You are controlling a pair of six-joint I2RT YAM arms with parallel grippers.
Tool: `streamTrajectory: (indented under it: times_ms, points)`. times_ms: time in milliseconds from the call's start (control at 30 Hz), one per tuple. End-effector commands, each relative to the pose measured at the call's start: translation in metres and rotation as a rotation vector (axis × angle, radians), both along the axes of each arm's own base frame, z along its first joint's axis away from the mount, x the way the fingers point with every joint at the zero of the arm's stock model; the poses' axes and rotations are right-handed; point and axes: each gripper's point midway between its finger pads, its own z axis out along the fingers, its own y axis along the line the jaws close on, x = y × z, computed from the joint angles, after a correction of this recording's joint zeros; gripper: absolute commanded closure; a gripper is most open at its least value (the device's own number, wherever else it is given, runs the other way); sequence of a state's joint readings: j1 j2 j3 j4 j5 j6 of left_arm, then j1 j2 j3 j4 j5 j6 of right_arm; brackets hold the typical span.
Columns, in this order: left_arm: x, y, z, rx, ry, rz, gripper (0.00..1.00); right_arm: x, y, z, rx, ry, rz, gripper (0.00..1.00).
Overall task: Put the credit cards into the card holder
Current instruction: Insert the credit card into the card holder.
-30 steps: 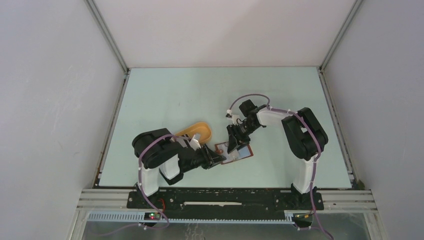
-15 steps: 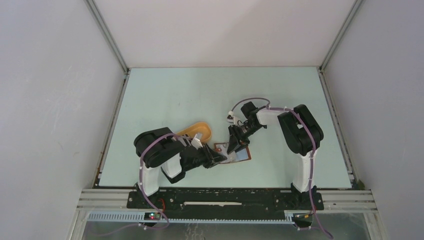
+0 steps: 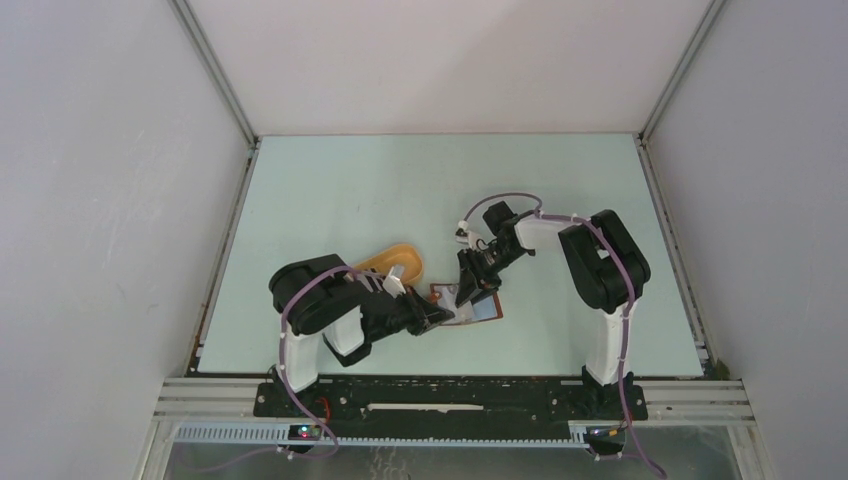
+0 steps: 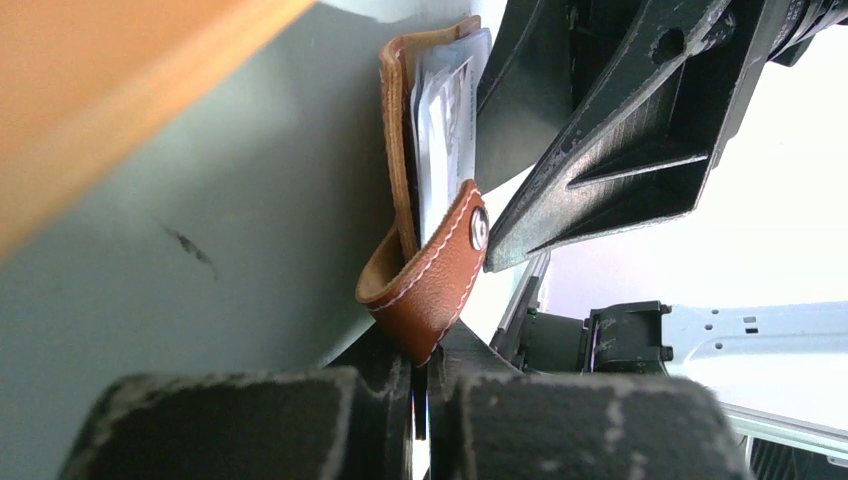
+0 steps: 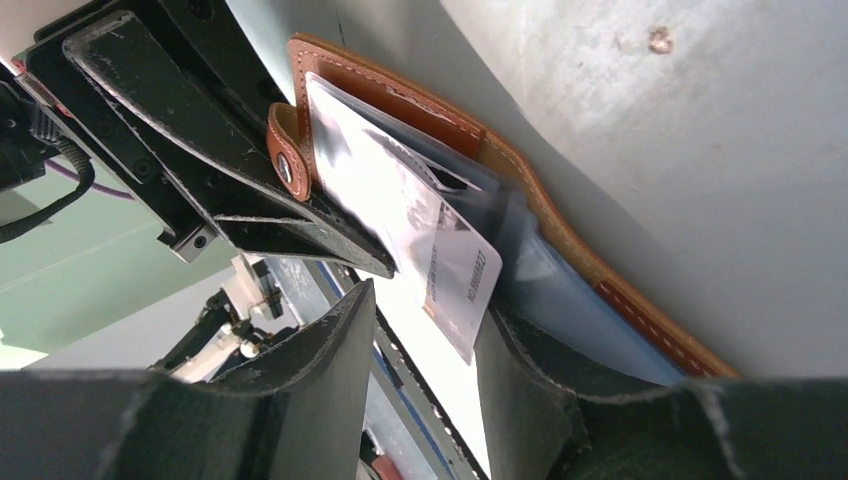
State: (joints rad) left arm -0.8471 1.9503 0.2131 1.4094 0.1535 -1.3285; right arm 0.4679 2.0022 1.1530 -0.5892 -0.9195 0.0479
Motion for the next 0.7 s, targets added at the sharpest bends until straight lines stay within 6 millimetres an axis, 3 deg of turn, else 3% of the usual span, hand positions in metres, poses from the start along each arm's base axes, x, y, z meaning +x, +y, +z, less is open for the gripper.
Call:
streamTrajectory:
  times_ms: [0, 300, 500, 667]
  points:
    - [0.003, 0.001, -0.007, 0.029, -0.011, 0.016, 1.0, 0.015, -0.011, 0.01, -0.036, -0.105, -0.013, 0.51]
    - [0.002, 0.003, -0.004, 0.026, -0.022, 0.016, 1.0, 0.015, -0.011, 0.007, -0.055, -0.125, -0.001, 0.5]
    - [0.002, 0.0, -0.002, 0.019, -0.022, 0.006, 0.74, 0.006, -0.001, 0.003, -0.039, -0.097, 0.029, 0.51]
    - [0.002, -0.004, -0.002, 0.017, -0.021, -0.008, 0.67, -0.004, 0.013, 0.01, 0.003, -0.091, 0.071, 0.51]
